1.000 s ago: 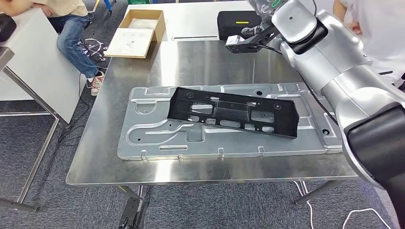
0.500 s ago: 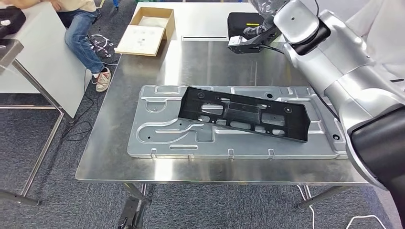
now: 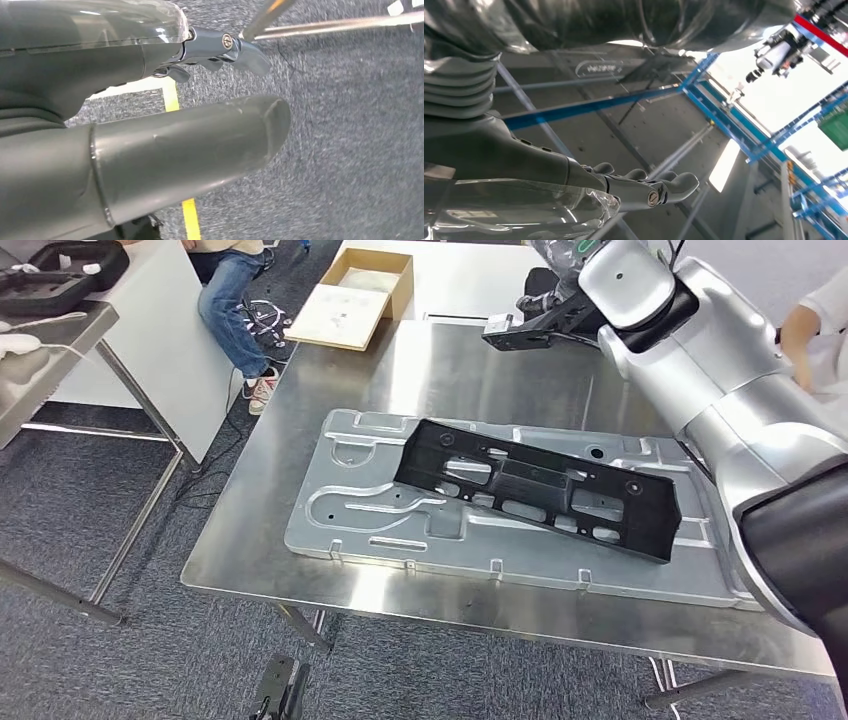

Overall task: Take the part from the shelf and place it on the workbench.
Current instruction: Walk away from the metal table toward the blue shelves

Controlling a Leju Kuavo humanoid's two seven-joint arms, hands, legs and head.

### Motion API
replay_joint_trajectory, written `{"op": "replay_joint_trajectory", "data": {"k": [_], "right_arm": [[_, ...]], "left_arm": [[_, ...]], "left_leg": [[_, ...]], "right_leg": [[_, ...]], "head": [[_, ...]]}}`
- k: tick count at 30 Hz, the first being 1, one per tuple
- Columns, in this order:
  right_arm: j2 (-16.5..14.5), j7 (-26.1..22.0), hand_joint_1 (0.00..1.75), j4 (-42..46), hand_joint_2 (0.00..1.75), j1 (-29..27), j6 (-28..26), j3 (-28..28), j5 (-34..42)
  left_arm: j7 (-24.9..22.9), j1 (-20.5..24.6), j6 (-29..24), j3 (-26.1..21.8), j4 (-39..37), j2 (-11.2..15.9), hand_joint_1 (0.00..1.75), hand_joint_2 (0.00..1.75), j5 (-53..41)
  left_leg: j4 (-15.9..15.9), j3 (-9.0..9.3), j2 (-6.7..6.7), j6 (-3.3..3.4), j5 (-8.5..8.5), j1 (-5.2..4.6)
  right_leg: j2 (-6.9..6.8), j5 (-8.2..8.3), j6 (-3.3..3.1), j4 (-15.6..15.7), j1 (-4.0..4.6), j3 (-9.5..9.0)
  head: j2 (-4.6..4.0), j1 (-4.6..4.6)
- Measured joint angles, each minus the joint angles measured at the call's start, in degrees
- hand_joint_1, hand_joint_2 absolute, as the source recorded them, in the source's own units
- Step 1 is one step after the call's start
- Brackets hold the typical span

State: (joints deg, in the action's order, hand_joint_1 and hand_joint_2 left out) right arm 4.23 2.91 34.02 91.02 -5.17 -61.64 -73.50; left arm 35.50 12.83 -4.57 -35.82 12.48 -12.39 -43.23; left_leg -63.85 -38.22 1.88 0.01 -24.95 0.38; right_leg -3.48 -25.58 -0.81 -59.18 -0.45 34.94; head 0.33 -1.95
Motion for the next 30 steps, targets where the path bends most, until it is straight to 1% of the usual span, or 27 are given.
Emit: {"op": "replay_joint_trajectory", "data": {"k": [1,2,3,5,6,7,9,10,11,12,13,14,15,16,17,18,20,21,22,23,24,25,26,27,28,29,30], "right_arm": [[0.02,0.00,0.00,0.00,1.31,0.08,0.00,0.00,0.00],[0.04,-0.02,0.00,-0.01,1.75,0.13,0.00,0.00,0.00],[0.04,-0.03,0.00,-0.01,1.75,0.15,0.00,0.00,0.00],[-0.09,-0.08,0.00,0.03,1.75,0.16,-0.01,-0.01,-0.04],[-0.13,-0.09,0.00,0.05,1.75,0.21,-0.02,-0.02,-0.08],[-0.14,-0.09,0.00,0.08,1.75,0.29,-0.02,-0.02,-0.14],[-0.03,-0.09,0.00,0.09,1.75,0.33,-0.02,-0.03,-0.25],[0.03,-0.10,0.00,0.08,1.75,0.23,-0.02,-0.05,-0.30],[0.10,-0.10,0.00,0.05,1.75,0.05,-0.01,-0.09,-0.32],[0.16,-0.11,0.00,0.02,1.75,-0.11,-0.01,-0.13,-0.35],[0.21,-0.12,0.00,0.00,1.75,-0.19,-0.02,-0.17,-0.38],[0.22,-0.13,0.00,-0.01,1.75,-0.16,-0.04,-0.19,-0.41],[0.22,-0.13,0.00,-0.01,1.75,-0.08,-0.05,-0.20,-0.43],[0.23,-0.14,0.00,-0.01,1.75,0.03,-0.10,-0.20,-0.45],[0.25,-0.14,0.00,-0.01,1.75,0.09,-0.18,-0.20,-0.46],[0.27,-0.13,0.00,-0.01,1.75,0.08,-0.31,-0.20,-0.46],[0.27,-0.09,0.00,0.03,1.75,0.01,-0.74,-0.20,-0.43],[0.22,-0.03,0.00,0.11,1.75,-0.03,-1.06,-0.20,-0.38],[0.17,0.06,0.00,0.20,1.75,-0.06,-1.45,-0.20,-0.32],[0.13,0.21,0.00,0.31,1.75,-0.12,-1.92,-0.20,-0.26],[0.08,0.43,0.00,0.38,1.75,-0.28,-2.39,-0.20,-0.20],[0.05,0.72,0.00,0.41,1.75,-0.56,-2.93,-0.20,-0.11],[0.01,1.02,0.00,0.43,1.75,-1.01,-3.52,-0.19,-0.02],[-0.07,1.31,0.00,0.43,1.75,-1.56,-4.12,-0.15,0.08],[-0.20,1.54,0.00,0.43,1.75,-2.09,-4.68,-0.09,0.15],[-0.36,1.68,0.00,0.44,1.75,-2.54,-5.17,-0.01,0.17],[-0.54,1.79,0.00,0.44,1.75,-2.84,-5.64,0.13,0.17]], "left_arm": [[0.00,0.07,0.00,0.01,0.00,0.00,0.00,0.00,0.00],[0.00,0.14,0.00,0.01,0.00,-0.01,0.00,0.00,0.00],[0.00,0.18,0.00,0.02,0.00,-0.01,0.00,0.00,0.00],[0.00,0.15,0.00,0.02,0.00,-0.02,0.00,0.00,0.00],[0.00,0.14,0.00,0.02,0.00,-0.04,0.00,0.00,0.00],[0.00,0.18,0.00,0.02,0.00,-0.08,0.00,0.00,0.00],[0.00,0.34,0.00,0.03,0.00,-0.19,0.00,0.00,0.00],[0.00,0.40,0.00,0.04,0.00,-0.23,0.00,0.00,0.00],[0.00,0.38,0.00,0.04,0.00,-0.27,0.00,0.00,0.00],[-0.01,0.31,0.00,0.04,0.00,-0.31,0.00,0.00,0.00],[-0.02,0.25,0.00,0.04,0.00,-0.31,0.00,0.00,0.00],[-0.03,0.20,0.00,0.04,0.00,-0.31,0.00,0.00,0.00],[-0.05,0.18,0.00,0.04,0.00,-0.32,0.00,0.00,0.00],[-0.09,0.23,0.00,0.04,0.00,-0.34,0.00,0.00,0.00],[-0.12,0.28,0.00,0.04,0.00,-0.37,0.00,0.00,0.01],[-0.18,0.27,0.00,0.04,0.00,-0.39,0.00,0.00,0.01],[-0.33,0.03,-0.01,0.04,0.00,-0.39,0.00,0.00,-0.02],[-0.42,-0.21,-0.02,0.04,0.00,-0.37,0.00,0.00,-0.05],[-0.50,-0.39,-0.04,0.04,0.00,-0.34,0.00,0.00,-0.08],[-0.58,-0.48,-0.05,0.04,0.00,-0.31,0.00,0.00,-0.12],[-0.63,-0.52,-0.08,0.04,0.00,-0.31,0.00,0.00,-0.15],[-0.69,-0.50,-0.12,0.05,0.00,-0.31,0.00,0.00,-0.20],[-0.79,-0.50,-0.18,0.05,0.00,-0.31,0.00,0.00,-0.27],[-0.90,-0.55,-0.26,0.06,0.00,-0.28,0.00,0.00,-0.33],[-1.01,-0.61,-0.34,0.07,0.00,-0.25,0.00,0.00,-0.39],[-1.08,-0.66,-0.41,0.07,0.00,-0.19,0.00,0.00,-0.42],[-1.11,-0.66,-0.49,0.07,0.00,-0.11,0.00,0.00,-0.42]], "left_leg": [[2.99,1.47,1.00,0.38,0.89,-0.32],[4.58,2.17,1.63,0.68,1.14,-0.59],[4.99,2.26,1.64,0.88,0.99,-0.82],[5.36,2.18,0.38,1.36,1.31,-0.65],[5.66,2.30,-0.21,1.66,1.54,-0.50],[5.97,2.41,-0.76,1.99,1.77,-0.31],[6.25,2.52,-1.79,2.40,2.04,-0.14],[6.23,2.50,-2.40,2.48,2.07,-0.13],[6.19,2.50,-3.09,2.51,2.08,-0.11],[6.11,2.50,-3.81,2.52,2.08,-0.08],[5.97,2.50,-4.58,2.47,2.04,-0.04],[5.77,2.49,-5.33,2.33,1.95,0.02],[5.52,2.43,-6.01,2.13,1.82,0.11],[5.19,2.22,-6.68,1.86,1.67,0.12],[4.98,1.94,-7.32,1.51,1.64,0.18],[4.88,1.63,-7.91,1.17,1.68,0.27],[5.00,1.20,-9.22,0.44,1.97,0.43],[4.80,1.00,-8.93,0.14,1.82,0.42],[3.90,0.54,-7.92,-0.13,1.21,0.34],[1.86,-0.40,-6.35,-0.36,0.02,0.29],[-1.34,-1.86,-4.50,-0.57,-1.61,0.29],[-5.18,-3.68,-3.32,-0.75,-3.28,0.35],[-8.61,-5.36,-2.68,-0.89,-4.45,0.43],[-10.52,-6.33,-2.38,-0.96,-4.73,0.48],[-10.32,-6.26,-2.19,-0.97,-4.01,0.49],[-7.84,-5.02,-1.88,-0.88,-2.44,0.48],[-3.88,-2.99,-1.03,-0.70,-0.58,0.40]], "right_leg": [[-0.51,-0.15,0.15,-0.04,0.19,-0.12],[-1.02,-0.25,0.33,-0.06,0.36,-0.18],[-1.55,-0.32,0.53,-0.04,0.48,-0.21],[-2.38,-0.54,1.06,0.02,0.48,-0.39],[-1.68,-0.99,1.39,-0.36,0.36,-0.32],[-0.43,-1.95,1.67,-1.61,0.22,0.18],[2.55,-5.19,2.06,-7.36,-0.08,2.87],[3.19,-6.82,2.18,-11.21,-0.16,4.78],[3.42,-7.69,2.31,-14.25,-0.25,6.38],[3.48,-7.48,2.41,-15.60,-0.37,7.23],[3.54,-6.15,2.49,-14.77,-0.52,7.03],[3.89,-3.97,2.55,-11.80,-0.73,5.77],[4.93,-1.91,2.59,-7.96,-1.01,4.10],[6.17,-0.55,2.62,-4.41,-1.23,2.51],[7.21,0.13,2.60,-2.00,-1.34,1.45],[7.82,0.09,2.50,-0.94,-1.30,1.01],[6.90,0.05,2.02,-0.67,-1.14,0.87],[6.21,0.14,1.64,-0.47,-1.19,0.74],[5.52,0.25,1.20,-0.26,-1.29,0.59],[4.84,0.31,0.80,-0.07,-1.37,0.46],[4.15,0.30,0.50,-0.01,-1.24,0.35],[3.44,0.25,0.27,-0.01,-1.10,0.32],[2.70,0.18,0.17,-0.03,-0.98,0.27],[1.96,0.10,0.13,-0.04,-0.89,0.21],[1.25,0.02,0.12,-0.07,-0.84,0.16],[0.56,-0.10,0.18,-0.12,-0.81,0.08],[-0.09,-0.25,0.30,-0.18,-0.75,-0.02]], "head": [[0.00,-0.01],[0.00,-0.02],[0.00,-0.03],[0.00,-0.03],[0.00,-0.03],[0.00,-0.03],[0.00,-0.04],[0.00,-0.04],[0.00,-0.04],[0.00,-0.04],[0.00,-0.04],[0.00,-0.04],[0.00,-0.04],[0.00,-0.04],[0.00,-0.03],[0.00,-0.03],[0.00,-0.03],[0.00,-0.03],[0.00,0.01],[0.00,0.05],[0.00,0.08],[0.00,0.11],[0.00,0.11],[0.00,0.11],[0.00,0.11],[0.00,0.11],[0.00,0.11]]}}
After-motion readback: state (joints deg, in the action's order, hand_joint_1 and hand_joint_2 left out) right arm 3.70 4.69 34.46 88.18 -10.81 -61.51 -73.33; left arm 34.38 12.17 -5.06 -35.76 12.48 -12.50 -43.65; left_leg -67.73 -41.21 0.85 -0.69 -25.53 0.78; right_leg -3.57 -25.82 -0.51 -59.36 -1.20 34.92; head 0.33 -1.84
